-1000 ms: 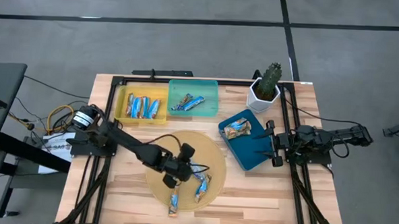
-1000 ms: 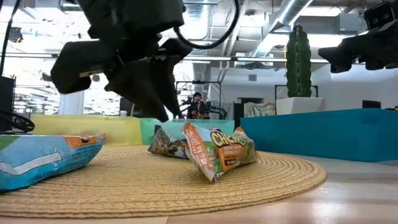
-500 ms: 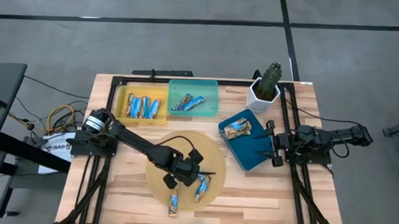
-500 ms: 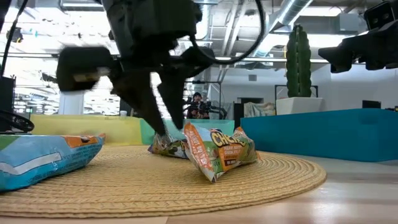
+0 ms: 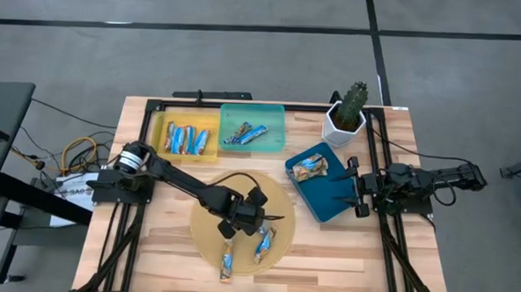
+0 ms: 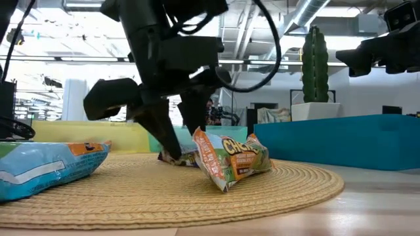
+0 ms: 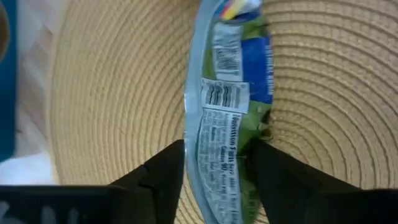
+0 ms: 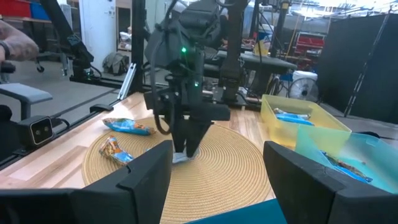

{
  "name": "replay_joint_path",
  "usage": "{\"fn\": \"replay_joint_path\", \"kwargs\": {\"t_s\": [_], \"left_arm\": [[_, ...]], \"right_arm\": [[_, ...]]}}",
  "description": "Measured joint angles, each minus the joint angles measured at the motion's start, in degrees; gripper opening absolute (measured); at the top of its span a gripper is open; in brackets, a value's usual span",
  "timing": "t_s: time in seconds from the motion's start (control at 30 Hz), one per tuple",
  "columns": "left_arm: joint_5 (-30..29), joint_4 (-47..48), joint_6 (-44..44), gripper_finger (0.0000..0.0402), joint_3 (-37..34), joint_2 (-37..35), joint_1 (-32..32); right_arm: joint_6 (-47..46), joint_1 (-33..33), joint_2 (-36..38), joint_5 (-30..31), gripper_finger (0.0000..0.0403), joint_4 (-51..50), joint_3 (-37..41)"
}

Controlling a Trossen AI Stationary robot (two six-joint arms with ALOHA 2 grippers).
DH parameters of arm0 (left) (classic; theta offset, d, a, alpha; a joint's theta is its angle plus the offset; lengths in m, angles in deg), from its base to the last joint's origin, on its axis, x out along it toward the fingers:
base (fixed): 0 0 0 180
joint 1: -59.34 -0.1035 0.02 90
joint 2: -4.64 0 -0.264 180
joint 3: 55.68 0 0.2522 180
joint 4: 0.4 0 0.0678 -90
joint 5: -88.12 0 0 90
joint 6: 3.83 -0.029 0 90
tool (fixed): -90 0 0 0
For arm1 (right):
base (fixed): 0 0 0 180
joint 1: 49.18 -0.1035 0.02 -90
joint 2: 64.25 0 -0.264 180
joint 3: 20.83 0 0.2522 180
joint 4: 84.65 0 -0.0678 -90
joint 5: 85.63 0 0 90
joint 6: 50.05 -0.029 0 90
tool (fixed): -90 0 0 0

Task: Pick and place Granola Bars by type
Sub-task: Put the blue granola bar into the light blue bin

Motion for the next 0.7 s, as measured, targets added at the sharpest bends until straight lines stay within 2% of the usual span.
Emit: {"fn": "replay_joint_path", "kwargs": {"t_s": [0.23,0.4,0.53,0.7], "left_arm": [[3.2,0.05,0.24,0.0221,-0.02,0.02,-0.7],[4.01,-0.1,-0.45,0.023,-0.02,0.02,-0.81],[5.0,-0.59,-0.48,0.0218,-0.02,0.02,-0.77],[5.08,-0.93,-0.43,0.0164,-0.02,0.03,-0.75]], "right_arm": [[-0.01,-0.01,0.0,0.0,0.0244,0.0,0.0],[0.0,0.0,0.0,0.0,0.0244,0.02,0.0],[-0.02,0.0,0.0,0.0,0.0244,0.02,0.02],[-0.02,0.0,0.0,0.0,0.0244,0.02,0.0]]}}
